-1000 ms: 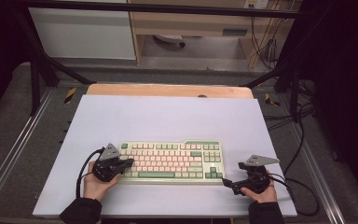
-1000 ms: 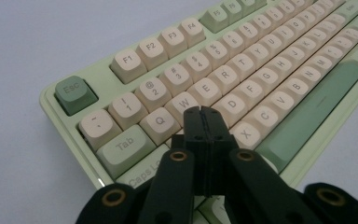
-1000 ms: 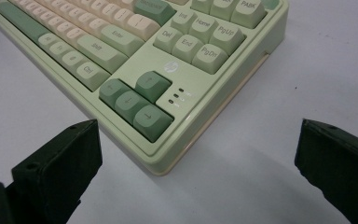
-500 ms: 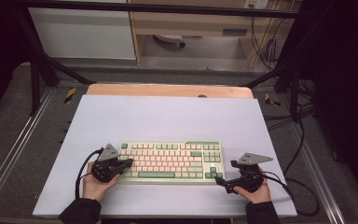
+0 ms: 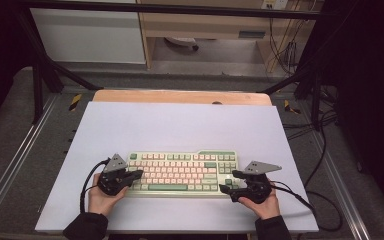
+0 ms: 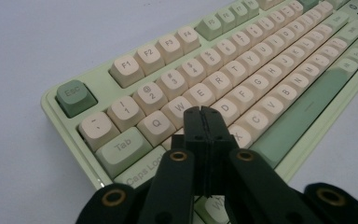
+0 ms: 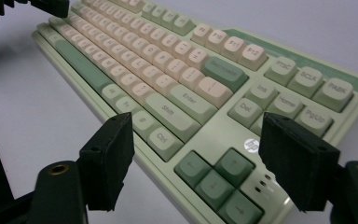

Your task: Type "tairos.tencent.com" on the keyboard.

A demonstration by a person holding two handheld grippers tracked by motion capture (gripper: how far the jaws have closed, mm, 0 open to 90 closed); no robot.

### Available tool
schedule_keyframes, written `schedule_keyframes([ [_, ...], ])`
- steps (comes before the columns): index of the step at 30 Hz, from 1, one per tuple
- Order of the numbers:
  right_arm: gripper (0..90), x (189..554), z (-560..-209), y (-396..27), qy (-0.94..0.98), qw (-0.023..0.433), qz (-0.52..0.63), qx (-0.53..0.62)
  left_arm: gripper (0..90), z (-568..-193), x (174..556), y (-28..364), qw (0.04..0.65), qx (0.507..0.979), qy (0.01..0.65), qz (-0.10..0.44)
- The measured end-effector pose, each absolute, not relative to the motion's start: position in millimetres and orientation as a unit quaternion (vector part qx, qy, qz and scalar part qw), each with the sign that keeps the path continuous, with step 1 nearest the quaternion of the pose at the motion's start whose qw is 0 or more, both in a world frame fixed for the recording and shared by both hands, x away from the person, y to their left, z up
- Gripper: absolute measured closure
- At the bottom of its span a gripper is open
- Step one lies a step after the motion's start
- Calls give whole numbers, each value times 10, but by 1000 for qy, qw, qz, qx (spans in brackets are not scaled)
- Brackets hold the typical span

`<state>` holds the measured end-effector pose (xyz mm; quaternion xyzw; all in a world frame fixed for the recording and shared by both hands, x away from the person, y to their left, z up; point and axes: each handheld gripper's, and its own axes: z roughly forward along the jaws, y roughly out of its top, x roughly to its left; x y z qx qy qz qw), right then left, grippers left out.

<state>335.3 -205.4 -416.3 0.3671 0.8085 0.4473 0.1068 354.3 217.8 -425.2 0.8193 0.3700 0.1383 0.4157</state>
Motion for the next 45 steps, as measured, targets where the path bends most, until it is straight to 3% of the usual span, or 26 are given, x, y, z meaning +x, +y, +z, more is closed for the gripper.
schedule_keyframes([
  [4,368,3365,-4136,-1950,812,103,448,359,900,-4254,3546,2181,416,819,370,137],
  [30,718,3623,-4100,-1213,826,82,447,335,900,-4248,3542,2179,420,818,369,136],
  [45,854,3794,-4197,-903,820,81,444,350,900,-4247,3542,2177,421,818,367,135],
])
